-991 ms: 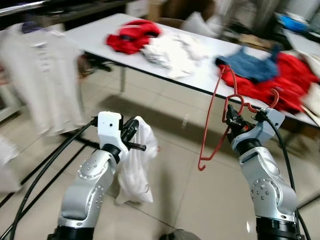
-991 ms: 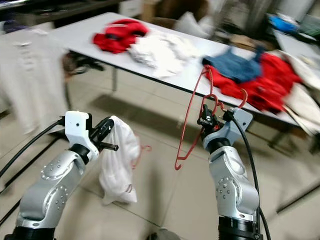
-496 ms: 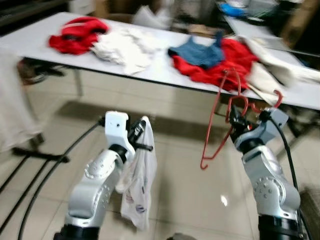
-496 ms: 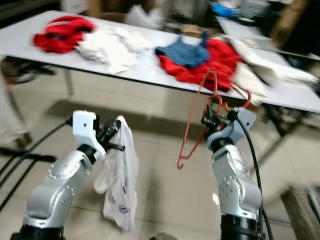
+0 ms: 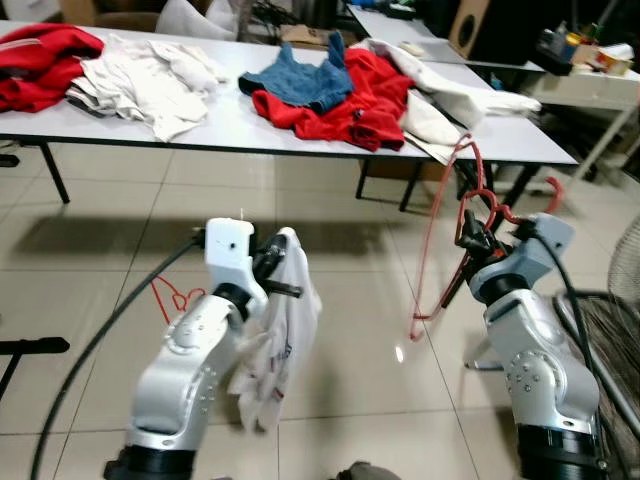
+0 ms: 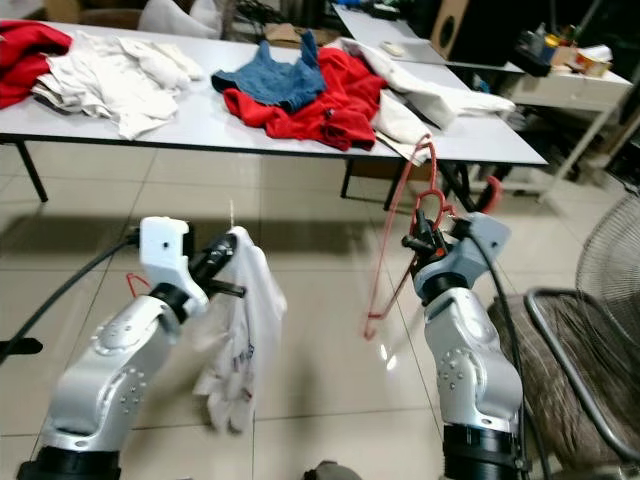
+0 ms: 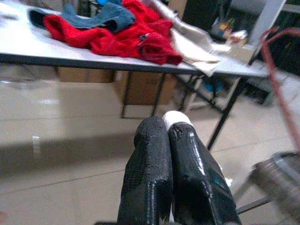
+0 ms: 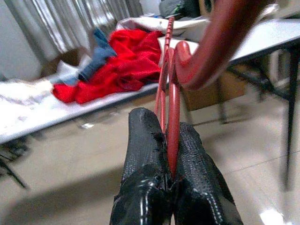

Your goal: Hang hanger

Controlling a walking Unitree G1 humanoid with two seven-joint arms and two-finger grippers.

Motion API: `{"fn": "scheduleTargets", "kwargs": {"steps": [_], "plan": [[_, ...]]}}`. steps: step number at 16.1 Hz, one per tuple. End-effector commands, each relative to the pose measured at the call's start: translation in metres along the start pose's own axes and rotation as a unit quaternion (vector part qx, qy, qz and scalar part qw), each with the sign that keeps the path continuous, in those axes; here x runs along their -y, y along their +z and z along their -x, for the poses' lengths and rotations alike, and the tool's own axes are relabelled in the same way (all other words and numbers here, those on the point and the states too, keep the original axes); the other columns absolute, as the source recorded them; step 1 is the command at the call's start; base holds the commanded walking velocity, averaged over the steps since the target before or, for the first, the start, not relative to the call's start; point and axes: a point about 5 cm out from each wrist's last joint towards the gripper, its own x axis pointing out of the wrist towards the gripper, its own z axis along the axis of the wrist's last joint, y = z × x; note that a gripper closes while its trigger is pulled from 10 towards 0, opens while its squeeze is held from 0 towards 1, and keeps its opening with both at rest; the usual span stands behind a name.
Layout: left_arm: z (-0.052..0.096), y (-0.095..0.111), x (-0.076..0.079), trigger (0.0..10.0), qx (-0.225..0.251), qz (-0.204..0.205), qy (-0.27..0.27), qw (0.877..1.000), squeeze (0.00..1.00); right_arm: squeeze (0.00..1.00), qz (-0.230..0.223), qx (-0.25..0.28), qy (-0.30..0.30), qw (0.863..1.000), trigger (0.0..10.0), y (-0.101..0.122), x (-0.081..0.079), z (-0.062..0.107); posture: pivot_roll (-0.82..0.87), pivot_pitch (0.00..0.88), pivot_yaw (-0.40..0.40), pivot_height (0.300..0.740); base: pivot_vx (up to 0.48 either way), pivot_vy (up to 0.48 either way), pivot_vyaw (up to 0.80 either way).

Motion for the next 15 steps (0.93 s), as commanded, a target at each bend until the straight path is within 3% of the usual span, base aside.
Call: {"fn": "scheduleTargets", "kwargs": {"steps": [1, 5, 11, 15], "plan": [[-0.002, 0.009, 0.002, 10.0, 0.021, -0.020, 0.005, 1.000, 0.00, 0.00, -0.003, -0.013, 0.010, 1.000, 10.0, -0.002, -0.001, 0.001, -0.05, 0.000, -0.077, 0.710, 0.000, 0.000, 0.00], [-0.002, 0.012, 0.000, 10.0, 0.023, -0.042, 0.004, 0.999, 0.00, 0.00, 0.020, -0.034, 0.050, 0.998, 10.0, -0.005, -0.008, 0.007, -0.06, 0.000, -0.079, 0.710, 0.000, 0.166, 0.00], [-0.001, 0.013, -0.001, 10.0, 0.021, -0.052, 0.005, 0.998, 0.00, 0.00, 0.064, -0.071, 0.038, 0.995, 10.0, -0.019, -0.002, 0.011, -0.05, 0.000, -0.083, 0.710, 0.000, 0.401, 0.00], [0.000, 0.013, 0.000, 10.0, 0.024, -0.047, 0.007, 0.999, 0.00, 0.00, 0.047, -0.066, 0.053, 0.995, 10.0, -0.019, -0.004, 0.015, -0.05, 0.000, -0.080, 0.710, 0.000, 0.201, 0.00]]}}
